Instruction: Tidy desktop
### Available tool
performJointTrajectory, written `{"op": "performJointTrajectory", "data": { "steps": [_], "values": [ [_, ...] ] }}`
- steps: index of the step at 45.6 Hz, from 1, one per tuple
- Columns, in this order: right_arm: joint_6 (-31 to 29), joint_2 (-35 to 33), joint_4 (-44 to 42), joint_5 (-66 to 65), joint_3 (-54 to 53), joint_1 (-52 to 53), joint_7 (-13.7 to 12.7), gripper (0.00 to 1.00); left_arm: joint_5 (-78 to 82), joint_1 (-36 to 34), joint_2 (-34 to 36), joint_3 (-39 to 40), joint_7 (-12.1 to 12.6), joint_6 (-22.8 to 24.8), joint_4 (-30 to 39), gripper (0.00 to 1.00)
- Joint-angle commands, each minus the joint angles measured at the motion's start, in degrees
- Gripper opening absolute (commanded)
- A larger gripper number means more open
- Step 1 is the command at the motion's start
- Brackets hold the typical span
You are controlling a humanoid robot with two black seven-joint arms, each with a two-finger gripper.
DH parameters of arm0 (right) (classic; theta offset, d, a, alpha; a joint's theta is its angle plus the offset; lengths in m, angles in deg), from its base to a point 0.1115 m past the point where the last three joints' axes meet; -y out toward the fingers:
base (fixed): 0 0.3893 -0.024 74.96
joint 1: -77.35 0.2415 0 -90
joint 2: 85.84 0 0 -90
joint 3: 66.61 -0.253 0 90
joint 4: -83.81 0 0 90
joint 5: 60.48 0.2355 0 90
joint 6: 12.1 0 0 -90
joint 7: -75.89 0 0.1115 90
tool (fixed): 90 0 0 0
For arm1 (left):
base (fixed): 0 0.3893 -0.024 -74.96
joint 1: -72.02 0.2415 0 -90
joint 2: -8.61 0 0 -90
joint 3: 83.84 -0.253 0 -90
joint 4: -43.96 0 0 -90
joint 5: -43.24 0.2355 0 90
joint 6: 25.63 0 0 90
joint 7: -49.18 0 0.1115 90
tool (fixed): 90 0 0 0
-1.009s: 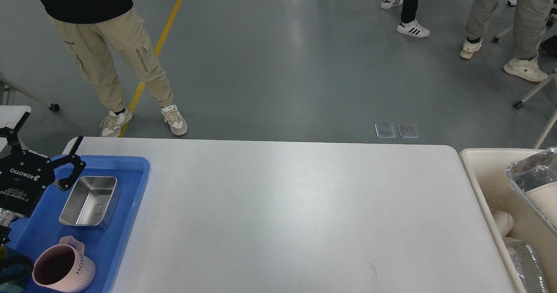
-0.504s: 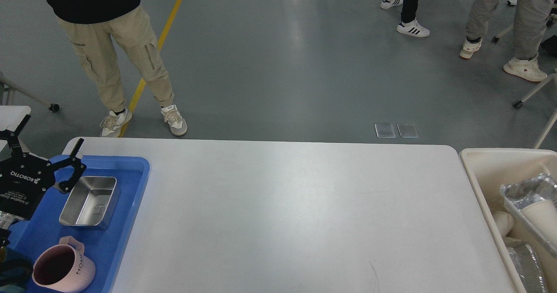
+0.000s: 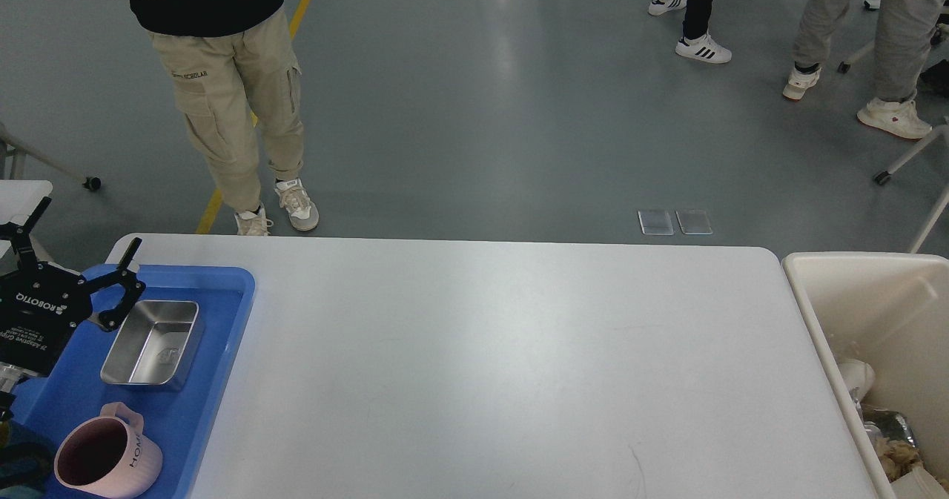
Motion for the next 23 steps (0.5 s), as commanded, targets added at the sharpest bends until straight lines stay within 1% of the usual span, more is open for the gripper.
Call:
{"op": "performJointTrajectory", "data": {
  "steps": [1, 6, 9, 13, 18, 23],
  "values": [
    [-0.40, 1.70, 0.16, 0.02, -0.16, 5.37, 0.10, 1.00, 0.09, -0.11, 0.36, 0.00, 0.01, 0.00, 0.04, 0.97],
    [-0.49, 2.84, 0.59, -0.15, 0.19, 7.48, 0.10, 1.00, 0.09, 0.07, 0.62, 0.09, 0.01, 0.52, -0.05, 0.97],
    [-0.49, 3.81, 0.77, -1.12, 0.72, 11.43, -0.08, 1.00, 0.18, 0.15, 0.62, 0.26, 0.01, 0.96, -0.05, 0.97],
    [-0.49, 7.40, 0.51, -1.65, 1.77, 16.62, -0.61, 1.00, 0.35, 1.12, 0.71, 0.44, -0.08, 1.14, -0.23, 0.97],
    [-0.57, 12.33, 0.59, -1.47, 1.77, 21.80, -0.61, 1.00, 0.44, 1.30, 0.71, 0.44, -0.17, 1.14, -0.23, 0.97],
    [-2.41, 16.46, 1.12, -0.25, 0.72, 24.45, -0.61, 1.00, 0.44, 1.30, 0.80, 0.70, -0.08, 1.14, -0.23, 0.97]
  ]
}}
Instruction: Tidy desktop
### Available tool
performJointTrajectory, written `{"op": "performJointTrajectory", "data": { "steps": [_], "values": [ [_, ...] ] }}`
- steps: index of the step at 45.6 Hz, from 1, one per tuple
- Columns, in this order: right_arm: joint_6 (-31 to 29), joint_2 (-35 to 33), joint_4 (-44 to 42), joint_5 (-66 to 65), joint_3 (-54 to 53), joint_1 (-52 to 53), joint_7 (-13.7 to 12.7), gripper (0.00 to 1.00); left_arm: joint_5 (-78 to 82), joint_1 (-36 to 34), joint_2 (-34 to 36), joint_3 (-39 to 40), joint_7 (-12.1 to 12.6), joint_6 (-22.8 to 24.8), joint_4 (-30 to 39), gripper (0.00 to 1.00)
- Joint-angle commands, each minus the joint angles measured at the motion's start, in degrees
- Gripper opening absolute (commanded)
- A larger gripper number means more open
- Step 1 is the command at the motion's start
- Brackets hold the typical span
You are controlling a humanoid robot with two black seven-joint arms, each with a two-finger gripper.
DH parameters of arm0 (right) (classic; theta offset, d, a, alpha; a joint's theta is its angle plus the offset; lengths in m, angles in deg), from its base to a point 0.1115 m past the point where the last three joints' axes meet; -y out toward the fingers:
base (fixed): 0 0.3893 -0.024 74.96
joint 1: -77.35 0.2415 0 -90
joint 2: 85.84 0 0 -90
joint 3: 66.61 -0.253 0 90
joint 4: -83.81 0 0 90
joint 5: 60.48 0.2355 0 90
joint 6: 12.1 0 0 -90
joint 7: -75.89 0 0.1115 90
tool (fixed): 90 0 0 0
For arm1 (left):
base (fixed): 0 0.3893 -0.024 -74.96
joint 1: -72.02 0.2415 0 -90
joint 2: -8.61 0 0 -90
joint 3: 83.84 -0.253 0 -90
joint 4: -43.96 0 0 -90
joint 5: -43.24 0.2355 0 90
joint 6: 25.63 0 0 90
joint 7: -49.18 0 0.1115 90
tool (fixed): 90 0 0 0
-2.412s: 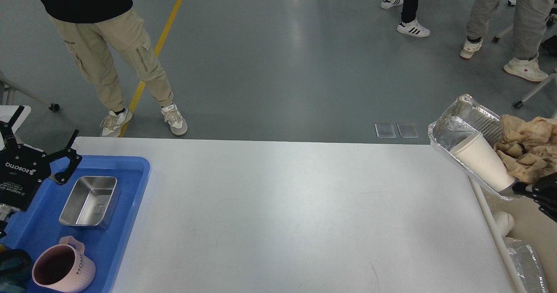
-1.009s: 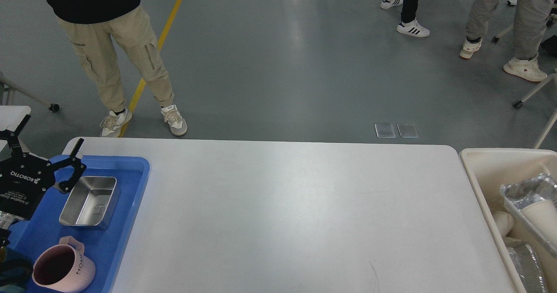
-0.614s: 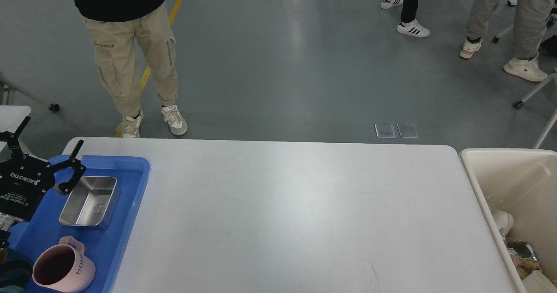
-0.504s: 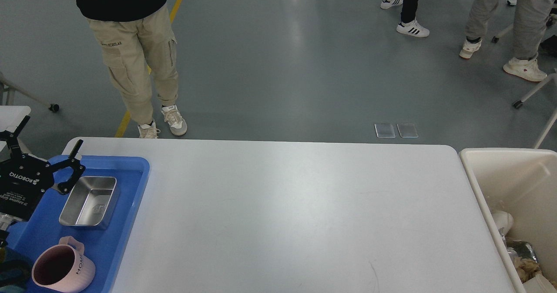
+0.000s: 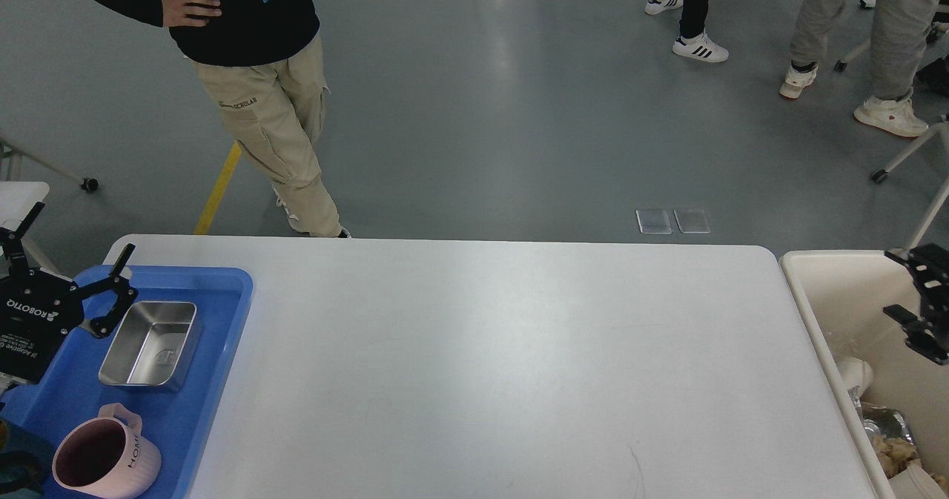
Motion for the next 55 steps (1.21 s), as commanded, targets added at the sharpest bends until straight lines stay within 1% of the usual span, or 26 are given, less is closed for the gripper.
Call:
{"op": "performJointTrajectory", "data": {
  "steps": [1, 5, 12, 19, 23, 25, 32, 37, 44, 50, 53, 54, 55],
  "values": [
    [-2.41, 4.37, 0.55, 1.53, -1.91, 3.24, 0.07, 1.00, 0.01, 0.13, 0.09, 0.23, 0.04, 0.01, 0.00, 0.97],
    [-5.23, 4.99, 2.65, 3.73, -8.40, 4.21, -0.01, 1.00, 0.01, 0.31, 0.61, 0.32, 0.04, 0.01, 0.00, 0.97],
    [-6.55, 4.20, 14.68, 5.66, -21.06, 2.98, -0.54, 1.00, 0.01, 0.66, 1.14, 0.32, 0.04, -0.08, -0.09, 0.97],
    [-5.85, 4.02, 26.55, 8.13, -29.33, 0.69, -0.81, 1.00, 0.01, 1.01, 1.32, 0.41, 0.12, -0.60, 0.00, 0.97],
    [-4.62, 4.55, 29.98, 8.30, -31.88, 0.52, -1.33, 1.00, 0.01, 1.10, 1.76, 0.41, 0.04, -0.78, 0.00, 0.97],
    [-4.01, 5.16, 30.78, 9.26, -32.59, 0.43, -1.86, 1.00, 0.01, 1.10, 1.76, 0.50, 0.04, -1.04, -0.09, 0.97],
    [-0.93, 9.99, 31.48, 18.40, -34.17, 0.52, -6.60, 1.00, -0.08, 1.01, 1.76, 0.94, 0.12, -1.66, 0.00, 0.97],
    [1.26, 14.12, 31.14, 22.62, -36.36, 0.52, -8.18, 1.00, -0.08, 0.83, 1.76, 0.94, 0.12, -2.54, -0.09, 0.97],
    [2.15, 18.52, 30.34, 23.42, -39.00, -0.10, -10.03, 1.00, -0.08, 0.57, 1.67, 1.03, 0.21, -2.80, -0.88, 0.97],
    [3.37, 20.98, 30.34, 23.60, -38.66, -1.68, -12.67, 1.00, -0.16, 0.48, 1.67, 1.03, 0.21, -3.15, -0.97, 0.97],
    [4.43, 21.86, 30.43, 23.25, -38.22, -2.56, -14.42, 1.00, -0.16, 0.31, 1.67, 1.03, 0.21, -3.51, -1.06, 0.97],
    [4.87, 22.30, 30.43, 23.07, -37.95, -3.26, -15.56, 1.00, -0.16, 0.13, 1.58, 1.03, 0.21, -3.59, -1.40, 0.97],
    [4.87, 22.57, 30.43, 22.89, -37.86, -3.52, -15.92, 1.00, -0.16, -0.13, 1.58, 1.03, 0.21, -3.59, -1.76, 0.97]
  ]
}}
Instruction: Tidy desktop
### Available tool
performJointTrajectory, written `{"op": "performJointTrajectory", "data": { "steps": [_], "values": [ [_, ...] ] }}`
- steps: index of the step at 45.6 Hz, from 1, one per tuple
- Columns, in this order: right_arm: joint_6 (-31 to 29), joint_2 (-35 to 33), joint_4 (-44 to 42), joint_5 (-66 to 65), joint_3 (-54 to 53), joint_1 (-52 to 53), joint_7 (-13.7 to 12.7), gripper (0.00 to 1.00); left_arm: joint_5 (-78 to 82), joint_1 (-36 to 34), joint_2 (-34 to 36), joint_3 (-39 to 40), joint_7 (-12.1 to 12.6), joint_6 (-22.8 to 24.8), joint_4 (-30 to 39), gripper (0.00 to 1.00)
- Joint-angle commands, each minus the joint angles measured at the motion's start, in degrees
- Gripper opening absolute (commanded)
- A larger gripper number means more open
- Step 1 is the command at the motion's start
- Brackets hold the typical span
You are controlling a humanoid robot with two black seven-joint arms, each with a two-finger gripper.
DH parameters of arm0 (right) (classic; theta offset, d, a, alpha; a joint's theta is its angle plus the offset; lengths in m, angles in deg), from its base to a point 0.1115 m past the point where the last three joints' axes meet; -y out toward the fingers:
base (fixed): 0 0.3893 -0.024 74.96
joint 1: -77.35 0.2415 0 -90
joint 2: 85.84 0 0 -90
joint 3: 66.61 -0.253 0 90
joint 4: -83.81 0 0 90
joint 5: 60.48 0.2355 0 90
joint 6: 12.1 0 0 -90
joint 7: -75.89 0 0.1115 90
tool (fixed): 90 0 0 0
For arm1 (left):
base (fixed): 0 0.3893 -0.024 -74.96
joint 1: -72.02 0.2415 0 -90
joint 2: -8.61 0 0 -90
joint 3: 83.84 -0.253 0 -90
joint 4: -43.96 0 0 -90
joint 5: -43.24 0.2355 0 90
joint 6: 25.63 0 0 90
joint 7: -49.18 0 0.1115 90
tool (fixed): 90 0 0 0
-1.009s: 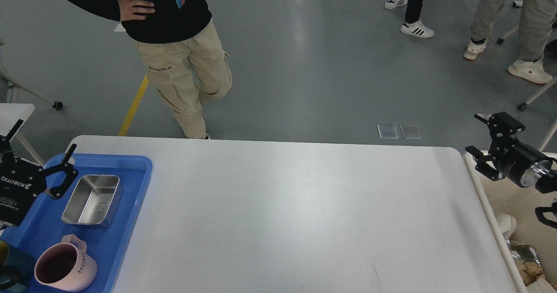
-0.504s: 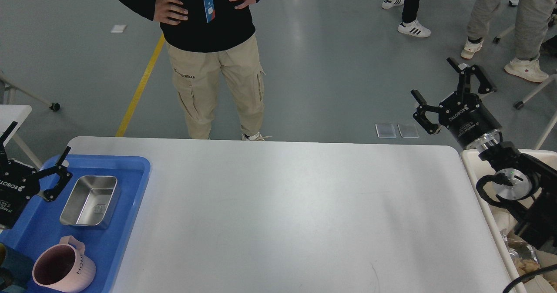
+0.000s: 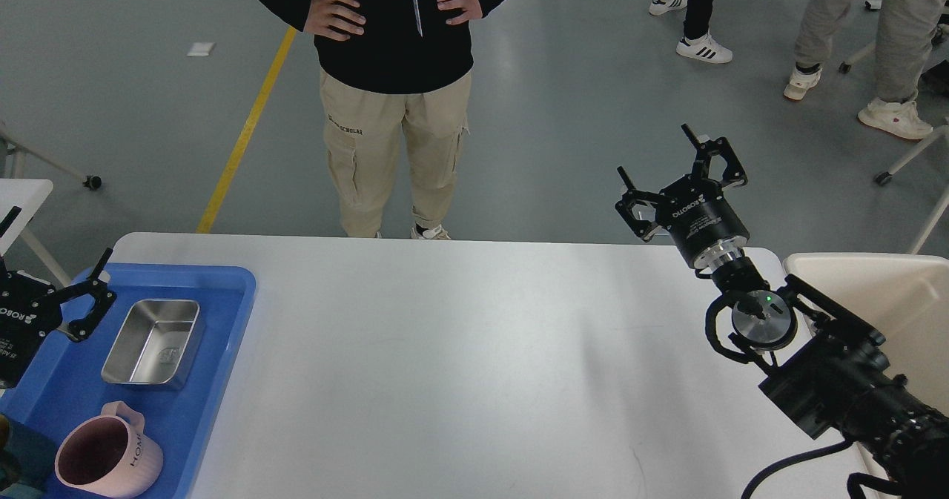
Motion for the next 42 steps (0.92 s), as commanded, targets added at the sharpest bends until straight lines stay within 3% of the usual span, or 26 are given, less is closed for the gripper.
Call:
{"op": "performJointTrajectory", "data": {
  "steps": [1, 23, 42],
  "values": [
    [1.12, 1.55, 0.07, -0.72, 0.94, -1.87, -2.87, 1.00, -0.03, -0.90, -0.18, -0.01, 0.00, -0.29, -1.11, 0.97],
    [3.84, 2.34, 0.16, 2.18, 0.68, -7.14, -3.31, 1.00, -0.47, -14.61, -5.89, -1.32, 0.18, 0.41, -16.23, 0.97],
    [4.29, 2.51, -0.20, 2.18, -0.11, -8.20, -2.61, 1.00, -0.47, -16.28, -11.78, -1.24, 0.18, 0.50, -18.43, 0.97]
  ]
}}
